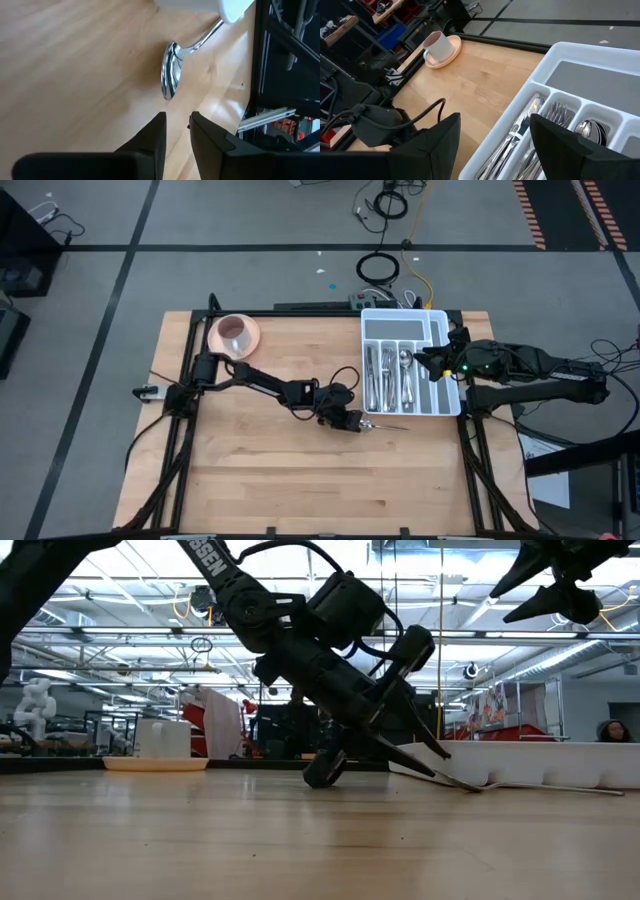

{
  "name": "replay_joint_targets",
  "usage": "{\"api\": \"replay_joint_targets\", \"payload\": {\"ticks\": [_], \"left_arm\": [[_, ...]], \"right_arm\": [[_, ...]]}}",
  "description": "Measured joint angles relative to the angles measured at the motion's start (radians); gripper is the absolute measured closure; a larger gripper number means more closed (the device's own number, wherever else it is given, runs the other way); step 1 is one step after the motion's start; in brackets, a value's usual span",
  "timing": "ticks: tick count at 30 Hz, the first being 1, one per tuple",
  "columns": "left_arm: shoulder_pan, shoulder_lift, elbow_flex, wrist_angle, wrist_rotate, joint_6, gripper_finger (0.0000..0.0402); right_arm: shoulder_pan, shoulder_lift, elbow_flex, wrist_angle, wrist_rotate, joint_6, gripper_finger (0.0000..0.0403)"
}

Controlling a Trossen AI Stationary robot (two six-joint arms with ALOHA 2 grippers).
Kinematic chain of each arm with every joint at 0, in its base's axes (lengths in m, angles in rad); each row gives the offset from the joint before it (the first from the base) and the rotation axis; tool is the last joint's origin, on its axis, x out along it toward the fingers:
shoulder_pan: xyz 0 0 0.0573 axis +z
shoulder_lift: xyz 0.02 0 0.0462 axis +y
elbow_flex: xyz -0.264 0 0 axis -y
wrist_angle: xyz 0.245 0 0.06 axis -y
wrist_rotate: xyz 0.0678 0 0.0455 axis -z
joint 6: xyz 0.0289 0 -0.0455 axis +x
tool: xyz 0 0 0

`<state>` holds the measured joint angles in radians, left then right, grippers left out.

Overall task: Sort silverware
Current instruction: Put the silver spoon into the white cutlery tray

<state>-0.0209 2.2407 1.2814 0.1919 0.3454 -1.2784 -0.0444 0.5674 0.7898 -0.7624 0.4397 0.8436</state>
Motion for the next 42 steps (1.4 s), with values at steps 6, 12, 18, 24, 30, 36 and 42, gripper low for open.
{"api": "replay_joint_targets", "payload": {"ticks": [6,12,18,24,30,36,42], "left_arm": [[-0.008,0.001,0.001,0.000,-0.088,-0.009,0.0354],[-0.003,0.001,0.001,0.000,-0.129,-0.027,0.0363],[0.000,0.001,0.004,0.021,-0.171,-0.042,0.0342],[0.008,0.000,0.005,0.017,-0.151,-0.044,0.0324],[0.039,0.000,0.005,0.019,-0.145,-0.051,0.0300],[0.040,0.000,0.005,0.016,-0.139,-0.005,0.0294],[-0.001,-0.001,0.005,0.013,-0.211,0.024,0.0294]], "right_arm": [[0.000,0.000,0.000,0.000,0.000,-0.003,0.0172],[0.000,0.000,0.000,0.002,0.000,-0.002,0.0172],[0.000,0.000,0.000,0.002,-0.001,0.005,0.0172],[0.000,0.000,0.000,0.002,-0.031,0.005,0.0172],[0.000,0.000,0.000,0.002,-0.045,0.005,0.0172],[0.000,0.000,0.000,0.002,-0.054,0.005,0.0172],[0.000,0.000,0.000,0.002,-0.053,-0.003,0.0172]]}}
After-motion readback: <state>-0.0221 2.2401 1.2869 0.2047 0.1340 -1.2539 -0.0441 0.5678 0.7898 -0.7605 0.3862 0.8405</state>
